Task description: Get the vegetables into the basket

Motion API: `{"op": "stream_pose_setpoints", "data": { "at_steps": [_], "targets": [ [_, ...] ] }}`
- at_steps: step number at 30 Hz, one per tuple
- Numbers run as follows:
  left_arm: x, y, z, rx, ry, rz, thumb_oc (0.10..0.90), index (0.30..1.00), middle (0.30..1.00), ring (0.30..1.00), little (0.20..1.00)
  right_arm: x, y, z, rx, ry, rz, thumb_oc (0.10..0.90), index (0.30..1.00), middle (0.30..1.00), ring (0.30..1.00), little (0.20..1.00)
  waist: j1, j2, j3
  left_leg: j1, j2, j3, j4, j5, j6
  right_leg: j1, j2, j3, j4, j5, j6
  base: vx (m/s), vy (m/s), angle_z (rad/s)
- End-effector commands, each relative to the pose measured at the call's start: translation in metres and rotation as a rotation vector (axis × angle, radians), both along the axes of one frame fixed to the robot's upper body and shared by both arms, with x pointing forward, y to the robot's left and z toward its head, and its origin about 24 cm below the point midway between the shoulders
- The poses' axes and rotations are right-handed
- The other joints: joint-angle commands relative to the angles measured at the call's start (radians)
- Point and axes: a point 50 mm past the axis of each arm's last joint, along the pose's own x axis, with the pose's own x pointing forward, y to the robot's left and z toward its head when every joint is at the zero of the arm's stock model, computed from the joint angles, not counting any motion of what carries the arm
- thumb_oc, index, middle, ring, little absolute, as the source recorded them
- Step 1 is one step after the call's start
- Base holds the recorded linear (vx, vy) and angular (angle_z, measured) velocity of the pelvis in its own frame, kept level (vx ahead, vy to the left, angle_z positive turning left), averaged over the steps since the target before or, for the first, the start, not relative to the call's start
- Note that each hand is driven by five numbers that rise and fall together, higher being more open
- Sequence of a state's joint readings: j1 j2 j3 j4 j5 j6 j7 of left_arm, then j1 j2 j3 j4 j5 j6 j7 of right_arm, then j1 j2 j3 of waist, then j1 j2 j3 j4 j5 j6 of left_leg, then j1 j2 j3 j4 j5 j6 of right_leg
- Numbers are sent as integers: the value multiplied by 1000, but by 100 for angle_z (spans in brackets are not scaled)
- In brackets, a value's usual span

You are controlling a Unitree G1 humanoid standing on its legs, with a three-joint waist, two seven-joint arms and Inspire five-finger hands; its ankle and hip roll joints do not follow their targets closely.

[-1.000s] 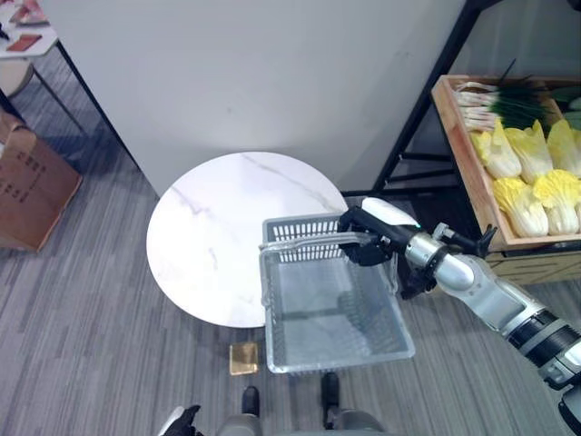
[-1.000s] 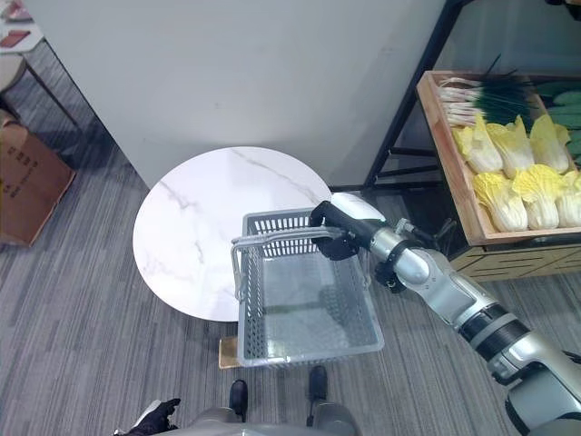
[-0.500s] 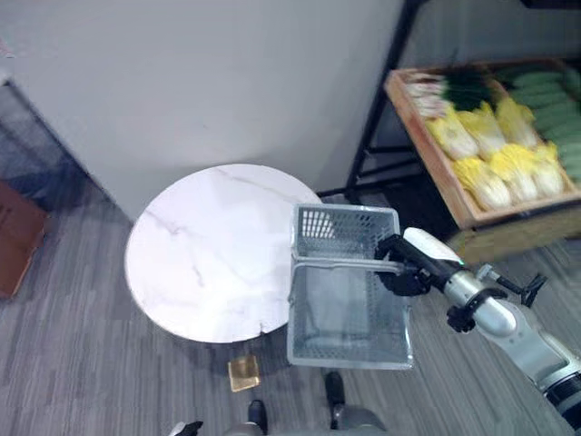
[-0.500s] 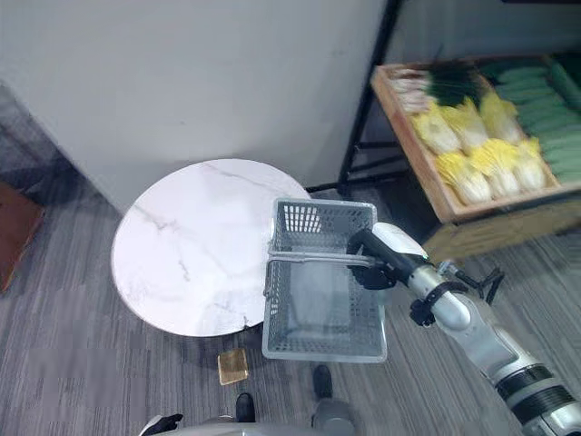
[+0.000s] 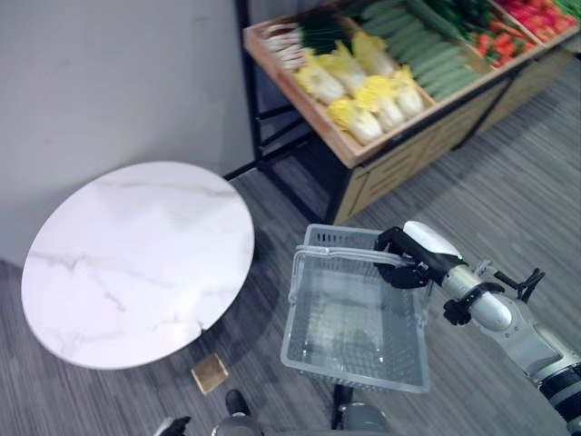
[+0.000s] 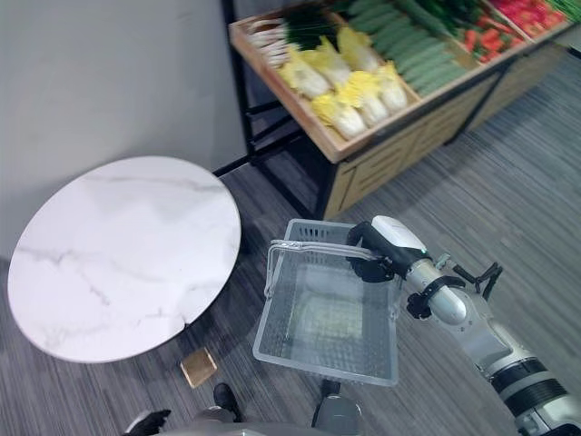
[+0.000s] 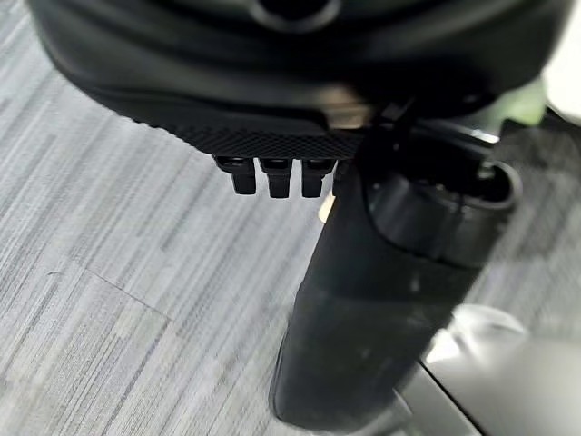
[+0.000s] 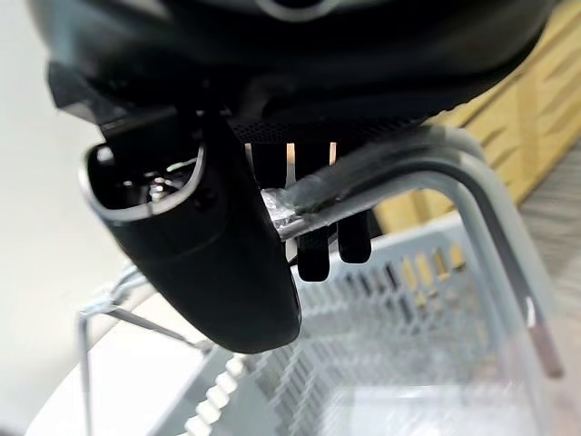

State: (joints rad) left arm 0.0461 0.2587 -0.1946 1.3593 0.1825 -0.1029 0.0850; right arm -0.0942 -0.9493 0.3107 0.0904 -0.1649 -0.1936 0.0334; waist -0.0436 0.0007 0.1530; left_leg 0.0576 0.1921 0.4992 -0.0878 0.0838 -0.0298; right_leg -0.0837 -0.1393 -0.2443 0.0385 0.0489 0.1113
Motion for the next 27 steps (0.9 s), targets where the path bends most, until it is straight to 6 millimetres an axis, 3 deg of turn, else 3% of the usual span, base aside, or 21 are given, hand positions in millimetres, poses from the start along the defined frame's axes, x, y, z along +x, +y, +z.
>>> {"op": "stream_pose_setpoints", "data": {
  "at_steps": [1,11,15,16,17,18,19,20,21,22,24,25,26,27],
  "targets": [
    [3,22,6,64,14,-31,900,1000,1000,1000,1000,13,16,73,127,-373,67,400,300,300,300,300,16,-68,-61,-31,-85,-57,27,-89,-20,20,-109,-9,-26,79,106,73,-192,-20],
    [12,6,3,40,4,-86,900,1000,1000,1000,1000,-6,-5,74,37,-369,25,400,300,300,300,300,-44,-5,-56,-4,-8,-31,13,-21,-91,33,-26,21,-63,21,62,38,-168,-6],
    [22,2,3,38,-23,-112,900,1000,1000,1000,1000,-8,-10,77,4,-388,10,400,300,300,300,300,-51,1,-39,-30,32,-44,79,-1,-121,45,4,30,-77,5,37,-19,-240,-12],
    [27,2,4,42,-43,-108,900,1000,1000,1000,1000,-8,-10,80,-7,-400,13,400,300,300,300,300,-47,-6,-27,-61,45,-67,135,26,-123,41,18,29,-92,15,18,-60,-213,-17],
    [29,2,5,43,-58,-95,900,1000,1000,1000,1000,-6,-10,81,-9,-407,13,400,300,300,300,300,-31,-6,-18,-80,35,-141,167,38,-125,43,27,50,-94,14,11,-60,-209,-21],
    [29,2,5,43,-58,-94,900,1000,1000,1000,1000,-5,-9,81,-9,-408,14,400,300,300,300,300,-33,-6,-17,-82,36,-143,170,37,-125,43,27,49,-94,14,11,2,-58,-32],
    [30,0,5,40,-70,-81,900,1000,1000,1000,1000,-2,-10,82,-13,-408,12,400,300,300,300,300,-15,-8,-9,-98,9,-228,173,30,-117,41,30,65,-92,10,8,19,-112,-78],
    [29,-2,4,38,-78,-53,900,1000,1000,1000,1000,3,-9,78,11,-398,7,400,300,300,300,300,19,-20,-2,-145,-71,-401,145,-26,-83,34,35,111,-80,1,1,13,-109,-85],
    [29,-2,4,38,-78,-52,900,1000,1000,1000,1000,3,-9,78,11,-399,8,400,300,300,300,300,17,-21,-4,-149,-73,-402,144,-23,-82,30,33,110,-80,2,1,81,-115,-115],
    [24,0,4,44,-72,-32,900,1000,1000,1000,1000,4,-8,77,12,-391,11,400,300,300,300,300,32,-24,-6,-184,-78,-485,100,7,-82,29,49,152,-83,3,1,64,-33,-76],
    [23,-1,3,46,-72,-25,900,1000,1000,1000,1000,3,-9,77,13,-391,11,400,300,300,300,300,35,-27,-7,-200,-79,-500,93,17,-87,29,49,163,-83,3,2,95,-28,-58],
    [22,1,4,56,-74,-6,900,1000,1000,1000,1000,3,-8,77,20,-391,9,400,300,300,300,300,51,-28,-4,-219,-94,-564,67,36,-88,35,61,189,-83,0,0,89,-16,-43],
    [22,1,4,56,-74,-6,900,1000,1000,1000,1000,3,-8,77,20,-391,9,400,300,300,300,300,51,-28,-4,-218,-94,-564,66,36,-88,35,61,189,-83,0,0,112,23,-67],
    [21,1,3,60,-70,-6,900,1000,1000,1000,1000,4,-8,74,26,-383,10,400,300,300,300,300,59,-24,-1,-221,-112,-621,59,36,-85,37,73,225,-67,-14,-4,68,62,-69]
  ]
}}
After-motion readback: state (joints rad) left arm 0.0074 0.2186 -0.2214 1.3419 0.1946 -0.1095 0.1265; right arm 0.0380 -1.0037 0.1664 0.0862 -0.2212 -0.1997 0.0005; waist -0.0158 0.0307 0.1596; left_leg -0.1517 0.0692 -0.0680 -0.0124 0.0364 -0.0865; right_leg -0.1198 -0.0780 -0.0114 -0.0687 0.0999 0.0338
